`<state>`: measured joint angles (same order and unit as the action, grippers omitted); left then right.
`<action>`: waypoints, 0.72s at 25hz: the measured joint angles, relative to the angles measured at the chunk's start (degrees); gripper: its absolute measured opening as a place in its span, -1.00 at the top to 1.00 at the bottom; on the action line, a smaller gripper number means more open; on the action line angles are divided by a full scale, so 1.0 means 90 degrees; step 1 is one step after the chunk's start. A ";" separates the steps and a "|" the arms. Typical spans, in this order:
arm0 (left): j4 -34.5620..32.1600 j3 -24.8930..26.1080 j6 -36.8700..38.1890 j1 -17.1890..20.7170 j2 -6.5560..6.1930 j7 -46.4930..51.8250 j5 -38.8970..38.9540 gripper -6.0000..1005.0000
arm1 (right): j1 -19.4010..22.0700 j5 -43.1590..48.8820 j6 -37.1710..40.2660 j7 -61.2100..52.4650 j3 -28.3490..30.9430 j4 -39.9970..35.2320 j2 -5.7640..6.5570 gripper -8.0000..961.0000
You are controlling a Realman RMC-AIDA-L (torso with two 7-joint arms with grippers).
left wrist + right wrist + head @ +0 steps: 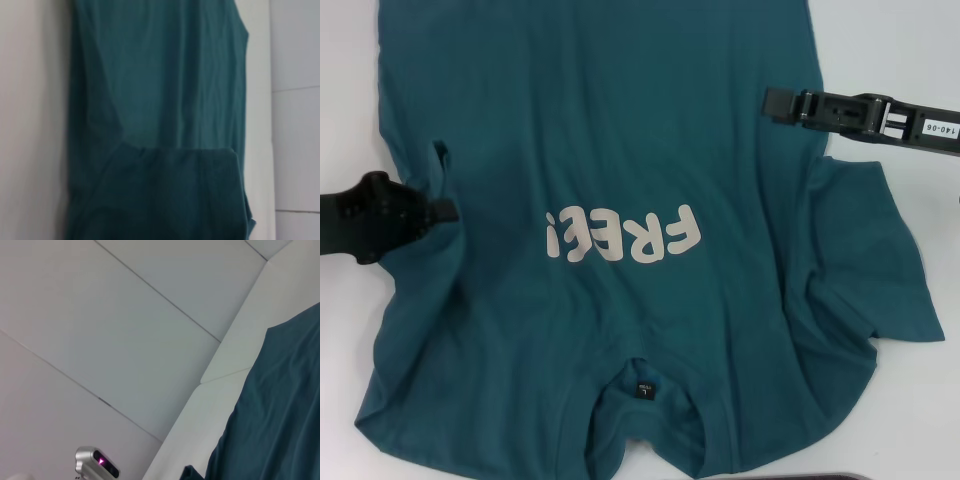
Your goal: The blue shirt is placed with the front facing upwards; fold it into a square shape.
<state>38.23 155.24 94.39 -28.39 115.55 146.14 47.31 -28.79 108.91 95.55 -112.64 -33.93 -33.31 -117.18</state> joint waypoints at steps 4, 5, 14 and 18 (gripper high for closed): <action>-0.0184 -0.0058 -0.0160 -0.0002 0.0003 -0.0072 0.0004 0.92 | 0.0002 0.0007 -0.0028 -0.0004 0.0000 0.0000 0.0003 -0.87; -0.0185 -0.0052 -0.0133 -0.0002 0.0000 -0.0121 0.0018 0.91 | 0.0003 0.0009 -0.0034 -0.0004 0.0000 0.0000 0.0003 -0.87; -0.0110 -0.0109 0.0118 -0.0102 -0.0045 -0.0309 0.0147 0.46 | 0.0006 0.0010 -0.0097 -0.0004 0.0000 0.0000 0.0002 -0.87; -0.0102 -0.0074 0.0291 -0.0125 -0.0112 -0.0315 0.0154 0.33 | 0.0006 0.0010 -0.0106 -0.0004 0.0000 0.0000 0.0002 -0.87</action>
<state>37.31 154.58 97.01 -29.51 114.54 143.30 48.70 -28.74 109.00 94.60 -112.68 -33.92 -33.31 -117.16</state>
